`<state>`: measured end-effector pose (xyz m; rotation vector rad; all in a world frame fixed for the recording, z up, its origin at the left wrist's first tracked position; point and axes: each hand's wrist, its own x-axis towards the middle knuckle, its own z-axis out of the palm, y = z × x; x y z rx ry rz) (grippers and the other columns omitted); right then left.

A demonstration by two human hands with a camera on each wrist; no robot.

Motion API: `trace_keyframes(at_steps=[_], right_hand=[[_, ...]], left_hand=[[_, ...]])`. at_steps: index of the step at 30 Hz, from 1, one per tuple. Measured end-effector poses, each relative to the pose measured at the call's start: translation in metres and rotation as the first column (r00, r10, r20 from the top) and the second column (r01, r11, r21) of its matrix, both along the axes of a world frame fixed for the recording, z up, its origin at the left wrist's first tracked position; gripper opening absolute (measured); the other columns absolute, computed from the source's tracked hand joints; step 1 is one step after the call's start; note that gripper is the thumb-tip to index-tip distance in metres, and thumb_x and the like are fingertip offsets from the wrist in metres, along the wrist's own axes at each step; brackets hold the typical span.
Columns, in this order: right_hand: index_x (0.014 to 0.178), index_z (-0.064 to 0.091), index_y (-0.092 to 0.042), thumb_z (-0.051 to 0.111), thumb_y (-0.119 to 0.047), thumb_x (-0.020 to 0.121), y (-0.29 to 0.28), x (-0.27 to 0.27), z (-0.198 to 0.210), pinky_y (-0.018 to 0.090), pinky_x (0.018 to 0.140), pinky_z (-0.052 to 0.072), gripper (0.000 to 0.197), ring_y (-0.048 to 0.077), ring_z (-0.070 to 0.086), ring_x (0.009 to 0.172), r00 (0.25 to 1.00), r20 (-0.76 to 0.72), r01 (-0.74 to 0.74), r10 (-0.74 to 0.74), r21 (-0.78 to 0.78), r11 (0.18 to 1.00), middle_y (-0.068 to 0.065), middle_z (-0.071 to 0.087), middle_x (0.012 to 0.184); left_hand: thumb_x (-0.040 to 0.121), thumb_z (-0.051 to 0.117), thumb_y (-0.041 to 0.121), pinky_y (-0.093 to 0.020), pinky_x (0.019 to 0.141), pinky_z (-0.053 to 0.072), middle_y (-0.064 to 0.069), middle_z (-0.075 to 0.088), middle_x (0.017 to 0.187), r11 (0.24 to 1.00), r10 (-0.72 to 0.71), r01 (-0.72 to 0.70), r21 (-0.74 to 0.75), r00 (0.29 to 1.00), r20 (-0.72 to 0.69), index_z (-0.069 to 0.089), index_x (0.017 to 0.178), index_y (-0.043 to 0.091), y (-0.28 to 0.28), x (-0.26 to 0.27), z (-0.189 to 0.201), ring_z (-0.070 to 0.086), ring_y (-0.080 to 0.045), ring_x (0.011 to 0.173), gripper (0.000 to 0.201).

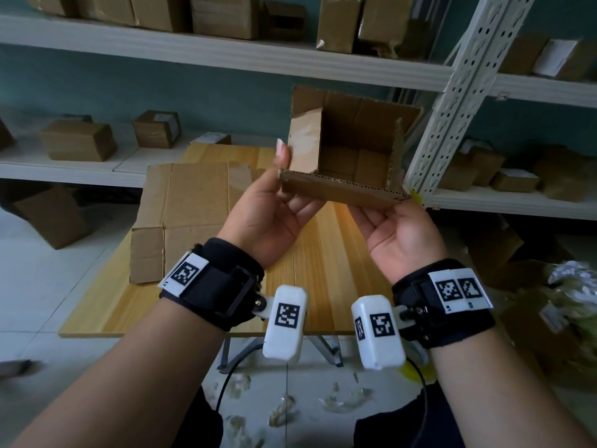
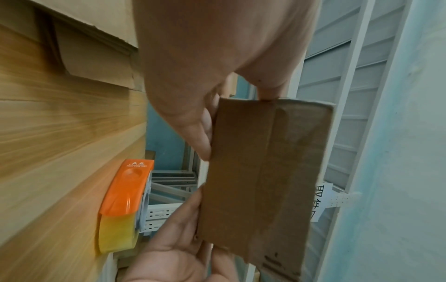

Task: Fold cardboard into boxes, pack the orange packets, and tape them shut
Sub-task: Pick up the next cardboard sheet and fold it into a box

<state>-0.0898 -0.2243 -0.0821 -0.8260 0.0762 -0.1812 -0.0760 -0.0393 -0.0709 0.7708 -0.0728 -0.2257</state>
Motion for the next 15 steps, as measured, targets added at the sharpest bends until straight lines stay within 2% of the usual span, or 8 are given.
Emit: trace_keyframes(at_steps=[2, 4, 7, 10, 12, 15], right_hand=[[0.121, 0.068, -0.010, 0.046, -0.012, 0.111, -0.001, 0.001, -0.002, 0.042, 0.089, 0.064, 0.023, 0.028, 0.078, 0.104, 0.999, -0.017, 0.048, -0.049, -0.046, 0.998, 0.015, 0.079, 0.112], [0.131, 0.067, -0.013, 0.050, -0.008, 0.109, -0.002, 0.000, -0.003, 0.045, 0.095, 0.062, 0.028, 0.031, 0.076, 0.110, 0.995, -0.015, 0.098, -0.100, -0.117, 0.988, 0.016, 0.077, 0.118], [0.132, 0.070, -0.013, 0.059, -0.010, 0.106, 0.000, 0.000, -0.005, 0.049, 0.102, 0.059, 0.028, 0.029, 0.074, 0.114, 0.979, 0.016, 0.202, -0.205, -0.267, 0.942, 0.013, 0.078, 0.118], [0.123, 0.076, -0.016, 0.061, -0.021, 0.106, 0.004, 0.000, -0.007, 0.051, 0.102, 0.058, 0.022, 0.024, 0.075, 0.112, 0.958, 0.046, 0.276, -0.281, -0.394, 0.877, 0.007, 0.080, 0.113], [0.116, 0.077, -0.019, 0.059, -0.034, 0.107, 0.007, -0.001, -0.006, 0.052, 0.105, 0.057, 0.025, 0.023, 0.075, 0.112, 0.959, 0.054, 0.275, -0.280, -0.432, 0.859, 0.005, 0.080, 0.112], [0.127, 0.072, -0.022, 0.043, -0.053, 0.109, 0.008, -0.005, -0.003, 0.048, 0.106, 0.056, 0.046, 0.016, 0.073, 0.116, 0.964, 0.098, 0.263, -0.249, -0.507, 0.821, 0.002, 0.079, 0.119]], left_hand=[[0.100, 0.070, 0.040, -0.036, 0.092, 0.064, -0.012, 0.078, 0.105, 0.994, 0.083, -0.081, 0.068, 0.996, -0.027, 0.066, 0.126, 0.003, 0.001, 0.003, -0.006, 0.078, -0.023, 0.100, 0.045], [0.100, 0.072, 0.036, -0.035, 0.088, 0.063, -0.012, 0.077, 0.110, 0.979, 0.169, -0.164, 0.124, 0.985, -0.033, 0.068, 0.130, 0.003, 0.002, 0.005, -0.011, 0.078, -0.022, 0.100, 0.044], [0.101, 0.071, 0.033, -0.038, 0.094, 0.062, -0.010, 0.078, 0.107, 0.944, 0.252, -0.253, 0.212, 0.967, 0.034, 0.075, 0.121, 0.007, 0.002, 0.002, -0.011, 0.076, -0.021, 0.100, 0.033], [0.102, 0.069, 0.037, -0.040, 0.100, 0.061, -0.004, 0.080, 0.101, 0.876, 0.351, -0.360, 0.321, 0.932, 0.088, 0.080, 0.107, 0.012, -0.002, 0.001, -0.012, 0.076, -0.020, 0.102, 0.028], [0.101, 0.069, 0.043, -0.044, 0.104, 0.059, -0.005, 0.080, 0.105, 0.818, 0.400, -0.414, 0.399, 0.908, 0.124, 0.081, 0.101, 0.017, -0.004, 0.003, -0.014, 0.075, -0.026, 0.108, 0.029], [0.103, 0.065, 0.045, -0.045, 0.100, 0.061, -0.004, 0.079, 0.100, 0.753, 0.408, -0.432, 0.496, 0.898, 0.163, 0.080, 0.093, 0.023, -0.004, 0.001, -0.014, 0.076, -0.026, 0.104, 0.029]])
